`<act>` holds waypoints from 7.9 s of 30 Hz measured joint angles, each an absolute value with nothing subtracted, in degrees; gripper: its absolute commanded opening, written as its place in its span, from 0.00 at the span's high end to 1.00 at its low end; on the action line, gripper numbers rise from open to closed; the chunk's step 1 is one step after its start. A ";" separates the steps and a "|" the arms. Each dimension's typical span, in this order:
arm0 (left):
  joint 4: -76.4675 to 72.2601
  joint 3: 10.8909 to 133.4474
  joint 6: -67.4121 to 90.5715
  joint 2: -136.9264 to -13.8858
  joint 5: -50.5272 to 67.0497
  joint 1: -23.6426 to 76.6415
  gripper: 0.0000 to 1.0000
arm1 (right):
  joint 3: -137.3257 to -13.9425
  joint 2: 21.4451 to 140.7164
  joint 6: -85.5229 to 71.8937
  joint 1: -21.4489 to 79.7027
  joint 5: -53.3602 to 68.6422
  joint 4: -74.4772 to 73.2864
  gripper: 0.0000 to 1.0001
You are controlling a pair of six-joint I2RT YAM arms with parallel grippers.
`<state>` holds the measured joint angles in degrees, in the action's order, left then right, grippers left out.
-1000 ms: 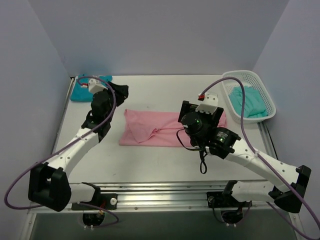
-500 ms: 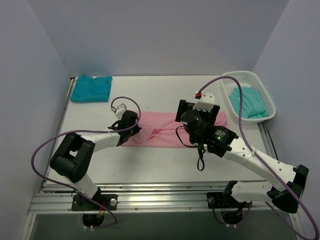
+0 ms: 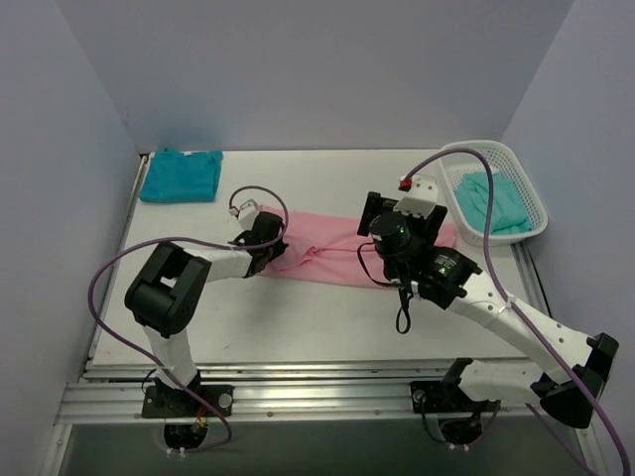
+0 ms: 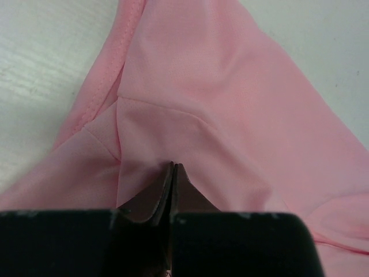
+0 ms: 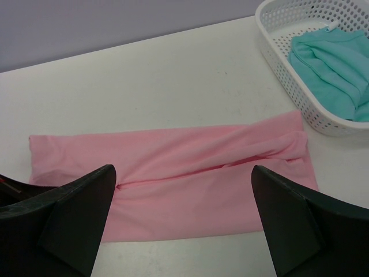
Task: Fold and stack the t-shirts
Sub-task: Fold the tshirt
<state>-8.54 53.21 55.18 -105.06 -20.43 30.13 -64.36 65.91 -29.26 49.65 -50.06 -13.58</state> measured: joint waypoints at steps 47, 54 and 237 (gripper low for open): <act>-2.42 141.73 53.71 -160.31 12.58 12.14 0.06 | -64.40 70.00 -27.07 36.29 -44.40 -14.04 0.00; -6.17 132.77 52.10 -150.61 15.88 11.66 0.06 | -63.86 67.11 -27.11 36.29 -43.27 -14.04 0.00; 28.71 16.32 69.80 -37.76 -35.77 48.01 0.73 | -22.63 70.74 -71.00 83.42 -29.36 18.41 0.00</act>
